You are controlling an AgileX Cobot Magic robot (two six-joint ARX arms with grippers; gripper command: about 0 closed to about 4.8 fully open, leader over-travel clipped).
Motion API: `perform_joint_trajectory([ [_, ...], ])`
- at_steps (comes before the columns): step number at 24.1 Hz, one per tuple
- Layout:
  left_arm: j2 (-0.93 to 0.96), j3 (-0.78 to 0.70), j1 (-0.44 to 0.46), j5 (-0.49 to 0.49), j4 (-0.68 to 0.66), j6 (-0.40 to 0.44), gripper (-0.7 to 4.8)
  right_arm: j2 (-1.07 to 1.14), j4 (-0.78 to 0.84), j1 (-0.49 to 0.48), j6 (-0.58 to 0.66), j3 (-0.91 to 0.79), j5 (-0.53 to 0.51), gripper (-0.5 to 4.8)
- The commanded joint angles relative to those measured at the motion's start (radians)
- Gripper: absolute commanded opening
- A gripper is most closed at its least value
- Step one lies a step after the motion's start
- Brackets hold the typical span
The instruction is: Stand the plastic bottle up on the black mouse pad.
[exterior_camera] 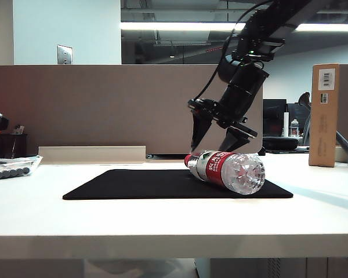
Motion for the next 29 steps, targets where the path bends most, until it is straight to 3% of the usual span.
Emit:
perform_joint_trajectory([
  [1, 0.0, 0.003, 0.001, 0.003, -0.009, 0.0, 0.01, -0.009, -0.05, 0.017, -0.03, 0.006, 0.078, 3.15],
  [7, 0.0, 0.003, 0.001, 0.003, -0.009, 0.0, 0.01, -0.009, -0.181, 0.043, -0.05, 0.006, 0.224, 3.01],
  [10, 0.0, 0.003, 0.001, 0.003, -0.009, 0.0, 0.01, -0.009, -0.239, 0.047, -0.054, 0.006, 0.241, 3.31],
  [13, 0.0, 0.003, 0.001, 0.003, -0.009, 0.0, 0.01, -0.009, -0.262, 0.047, -0.054, 0.006, 0.243, 4.23],
  [16, 0.0, 0.003, 0.001, 0.003, -0.009, 0.0, 0.01, -0.009, -0.266, 0.047, -0.054, 0.006, 0.25, 4.16],
  [18, 0.0, 0.003, 0.001, 0.003, -0.009, 0.0, 0.01, -0.006, -0.254, 0.047, -0.054, 0.006, 0.25, 3.56],
  [22, 0.0, 0.003, 0.001, 0.003, -0.009, 0.0, 0.01, 0.029, -0.268, 0.047, -0.054, 0.006, 0.25, 3.37],
  [24, 0.0, 0.003, 0.001, 0.003, -0.009, 0.0, 0.01, 0.039, -0.284, 0.047, -0.053, 0.006, 0.25, 2.01],
  [25, 0.0, 0.003, 0.001, 0.003, -0.009, 0.0, 0.01, 0.04, -0.28, 0.048, -0.054, 0.006, 0.249, 0.96],
  [27, 0.0, 0.003, 0.001, 0.003, -0.009, 0.0, 0.01, 0.038, -0.281, 0.048, -0.054, 0.008, 0.249, -0.03],
  [29, 0.0, 0.003, 0.001, 0.003, -0.009, 0.0, 0.01, 0.038, -0.288, 0.047, -0.054, 0.02, 0.249, -0.05],
])
